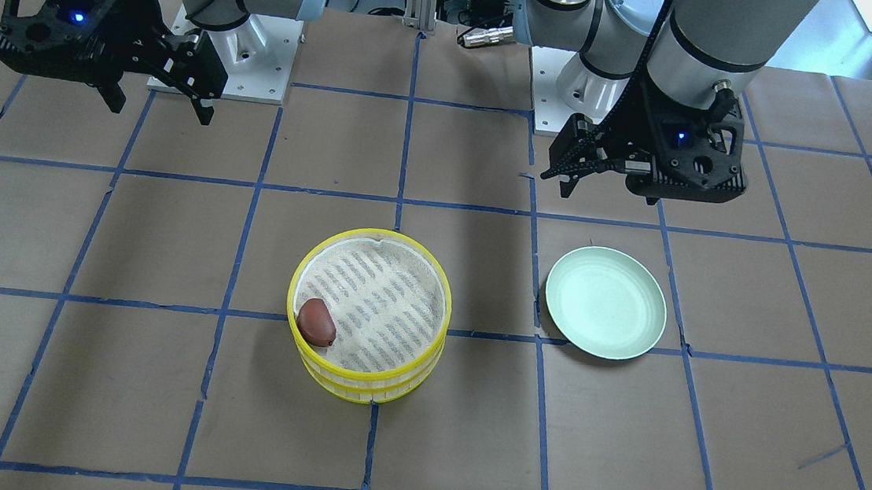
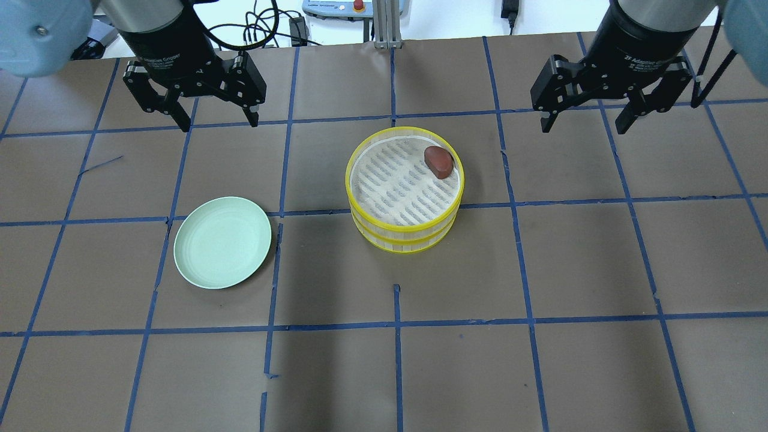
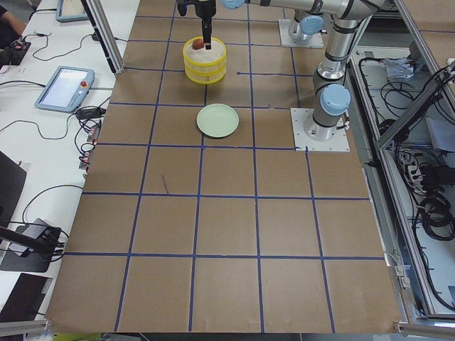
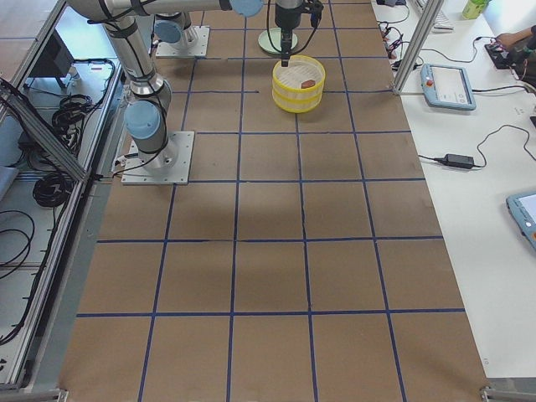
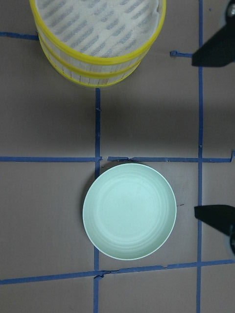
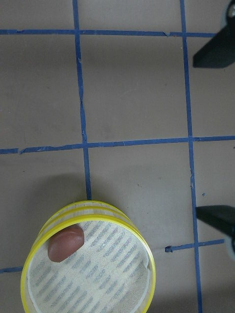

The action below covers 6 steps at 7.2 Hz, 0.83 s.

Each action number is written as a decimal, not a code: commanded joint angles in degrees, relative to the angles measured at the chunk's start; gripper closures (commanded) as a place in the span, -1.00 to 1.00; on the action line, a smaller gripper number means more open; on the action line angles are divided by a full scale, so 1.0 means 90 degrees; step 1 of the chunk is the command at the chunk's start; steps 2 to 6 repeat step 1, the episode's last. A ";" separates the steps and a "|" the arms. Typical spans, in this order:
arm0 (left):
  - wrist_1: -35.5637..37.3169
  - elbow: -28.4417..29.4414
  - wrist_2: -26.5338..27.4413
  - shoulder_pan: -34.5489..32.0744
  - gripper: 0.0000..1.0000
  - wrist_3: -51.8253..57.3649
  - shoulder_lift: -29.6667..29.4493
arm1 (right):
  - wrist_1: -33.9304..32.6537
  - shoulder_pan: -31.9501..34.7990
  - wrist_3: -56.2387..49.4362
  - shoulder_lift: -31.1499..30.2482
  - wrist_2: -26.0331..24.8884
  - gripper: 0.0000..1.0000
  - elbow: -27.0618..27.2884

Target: Stack buns with steamer

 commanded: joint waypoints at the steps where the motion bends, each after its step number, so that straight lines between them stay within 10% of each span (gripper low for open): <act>1: 0.0013 -0.0008 -0.0014 -0.0005 -1.00 0.0008 0.0000 | -0.0004 -0.0008 0.0000 0.0000 0.0000 -0.98 0.0009; 6: 0.0013 -0.0008 -0.0014 -0.0005 -1.00 0.0008 0.0000 | -0.0004 -0.0008 0.0000 0.0000 0.0000 -0.98 0.0009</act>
